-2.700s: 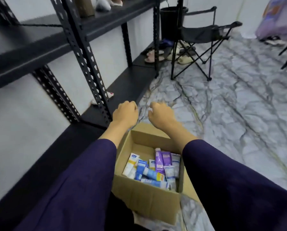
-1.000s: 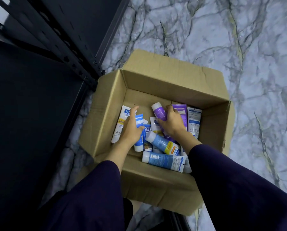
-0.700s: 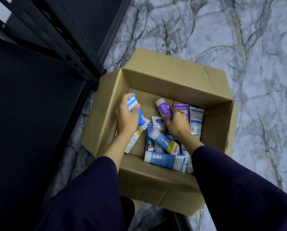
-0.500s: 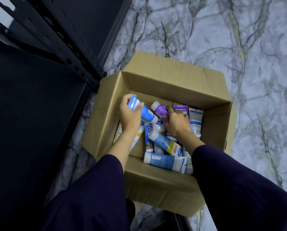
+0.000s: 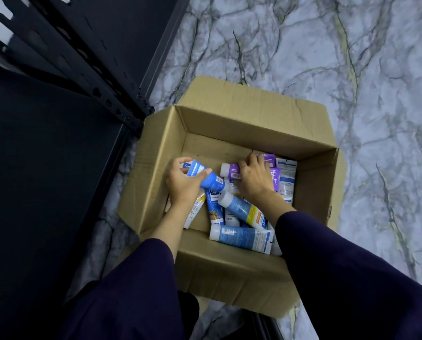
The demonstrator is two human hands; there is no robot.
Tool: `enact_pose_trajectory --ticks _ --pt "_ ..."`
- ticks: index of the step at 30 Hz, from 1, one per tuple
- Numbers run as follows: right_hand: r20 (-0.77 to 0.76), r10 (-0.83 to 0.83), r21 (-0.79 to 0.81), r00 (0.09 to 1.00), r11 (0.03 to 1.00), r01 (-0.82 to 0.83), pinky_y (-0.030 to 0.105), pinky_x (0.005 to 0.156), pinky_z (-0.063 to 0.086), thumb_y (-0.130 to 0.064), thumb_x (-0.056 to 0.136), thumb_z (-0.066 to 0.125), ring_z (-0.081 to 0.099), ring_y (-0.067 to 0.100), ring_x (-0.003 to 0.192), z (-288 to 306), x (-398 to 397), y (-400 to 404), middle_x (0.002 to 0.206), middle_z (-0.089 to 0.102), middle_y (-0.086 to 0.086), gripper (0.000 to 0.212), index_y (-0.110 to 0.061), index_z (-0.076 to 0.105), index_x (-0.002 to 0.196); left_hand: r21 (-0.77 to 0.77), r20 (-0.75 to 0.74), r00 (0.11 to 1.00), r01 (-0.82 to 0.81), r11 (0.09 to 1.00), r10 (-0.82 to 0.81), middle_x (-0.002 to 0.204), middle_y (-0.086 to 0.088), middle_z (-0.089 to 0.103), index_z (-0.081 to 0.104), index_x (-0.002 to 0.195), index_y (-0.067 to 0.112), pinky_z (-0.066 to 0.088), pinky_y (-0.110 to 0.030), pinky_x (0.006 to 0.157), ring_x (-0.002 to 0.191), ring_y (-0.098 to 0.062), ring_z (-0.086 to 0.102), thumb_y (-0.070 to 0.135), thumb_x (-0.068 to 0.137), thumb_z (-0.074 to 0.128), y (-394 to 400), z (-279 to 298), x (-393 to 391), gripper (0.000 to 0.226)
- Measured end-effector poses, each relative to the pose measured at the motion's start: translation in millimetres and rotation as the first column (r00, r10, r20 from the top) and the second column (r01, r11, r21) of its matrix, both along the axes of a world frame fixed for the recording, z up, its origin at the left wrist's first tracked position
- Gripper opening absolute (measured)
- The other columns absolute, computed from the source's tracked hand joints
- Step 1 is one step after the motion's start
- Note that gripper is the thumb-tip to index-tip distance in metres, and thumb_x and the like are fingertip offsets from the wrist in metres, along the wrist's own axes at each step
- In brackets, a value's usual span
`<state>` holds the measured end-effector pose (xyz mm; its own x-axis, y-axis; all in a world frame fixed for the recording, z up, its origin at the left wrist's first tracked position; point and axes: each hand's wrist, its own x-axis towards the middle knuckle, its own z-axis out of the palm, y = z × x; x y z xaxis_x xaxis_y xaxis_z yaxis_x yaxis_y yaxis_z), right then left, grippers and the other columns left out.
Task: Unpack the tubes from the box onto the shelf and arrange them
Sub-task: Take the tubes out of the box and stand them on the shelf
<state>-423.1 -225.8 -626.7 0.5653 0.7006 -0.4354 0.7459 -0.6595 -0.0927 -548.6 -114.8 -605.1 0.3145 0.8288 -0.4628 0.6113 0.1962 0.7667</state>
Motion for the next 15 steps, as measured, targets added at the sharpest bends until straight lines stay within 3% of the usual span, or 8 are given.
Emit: enact_pose_trajectory --ticks 2,5,9,12,13,14,15 --pt "0.002 -0.052 -0.039 0.999 0.998 0.052 0.042 0.102 0.031 -0.022 0.086 0.059 0.034 0.034 0.124 1 -2 1 0.131 0.040 0.016 0.048 -0.010 0.044 0.129 0.029 -0.006 1.000 0.012 1.000 -0.012 0.083 0.000 0.066 0.060 0.089 0.021 0.049 -0.024 0.063 0.070 -0.011 0.061 0.020 0.069 0.082 -3 -2 0 0.030" --pt "0.030 -0.064 -0.050 0.998 0.997 0.065 0.044 0.104 0.028 -0.019 0.083 0.062 0.032 0.034 0.126 1 -7 0 0.135 0.037 0.015 0.054 -0.013 0.040 0.132 0.072 -0.191 0.960 0.221 0.973 -0.204 0.079 0.006 0.064 0.066 0.083 0.022 0.044 -0.023 0.061 0.069 -0.013 0.059 0.025 0.074 0.077 4 1 2 0.015" --pt "0.079 -0.110 0.001 0.991 0.994 0.110 0.046 0.102 0.029 -0.008 0.077 0.066 0.029 0.038 0.126 4 -13 -7 0.140 0.025 0.018 0.062 -0.022 0.041 0.132 -0.048 -0.249 0.899 0.360 0.932 -0.360 0.092 0.007 0.062 0.070 0.088 0.017 0.042 -0.021 0.065 0.078 -0.013 0.057 0.027 0.070 0.081 21 3 5 0.023" --pt "0.047 -0.186 0.098 0.981 0.979 0.181 0.042 0.099 0.032 -0.007 0.078 0.062 0.033 0.037 0.121 5 -15 -12 0.140 0.025 0.019 0.059 -0.023 0.043 0.131 0.008 -0.186 0.940 0.294 0.956 -0.287 0.083 0.002 0.064 0.067 0.088 0.018 0.045 -0.019 0.057 0.069 -0.011 0.058 0.027 0.064 0.086 21 1 5 0.032" --pt "0.011 -0.298 0.173 0.954 0.941 0.292 0.041 0.098 0.033 -0.008 0.076 0.061 0.035 0.036 0.118 6 -16 -12 0.137 0.028 0.019 0.057 -0.020 0.044 0.130 0.008 -0.107 0.971 0.216 0.976 -0.214 0.080 0.001 0.065 0.066 0.087 0.017 0.045 -0.014 0.054 0.066 -0.009 0.058 0.022 0.064 0.086 17 3 6 0.032" --pt "-0.067 -0.473 0.254 0.878 0.843 0.474 0.040 0.097 0.034 -0.008 0.075 0.059 0.037 0.035 0.115 7 -17 -9 0.133 0.030 0.019 0.056 -0.016 0.043 0.128 -0.011 -0.014 0.991 0.130 0.992 -0.130 0.078 0.001 0.065 0.064 0.086 0.017 0.046 -0.012 0.055 0.065 -0.008 0.059 0.017 0.064 0.086 13 5 8 0.031" --pt "-0.178 -0.661 0.306 0.729 0.667 0.679 0.040 0.097 0.035 -0.010 0.075 0.057 0.038 0.035 0.114 9 -19 -4 0.131 0.031 0.019 0.056 -0.012 0.040 0.129 -0.045 0.071 0.996 0.048 0.998 -0.044 0.078 0.001 0.065 0.063 0.085 0.017 0.049 -0.014 0.059 0.068 -0.009 0.061 0.013 0.065 0.085 10 6 10 0.031"
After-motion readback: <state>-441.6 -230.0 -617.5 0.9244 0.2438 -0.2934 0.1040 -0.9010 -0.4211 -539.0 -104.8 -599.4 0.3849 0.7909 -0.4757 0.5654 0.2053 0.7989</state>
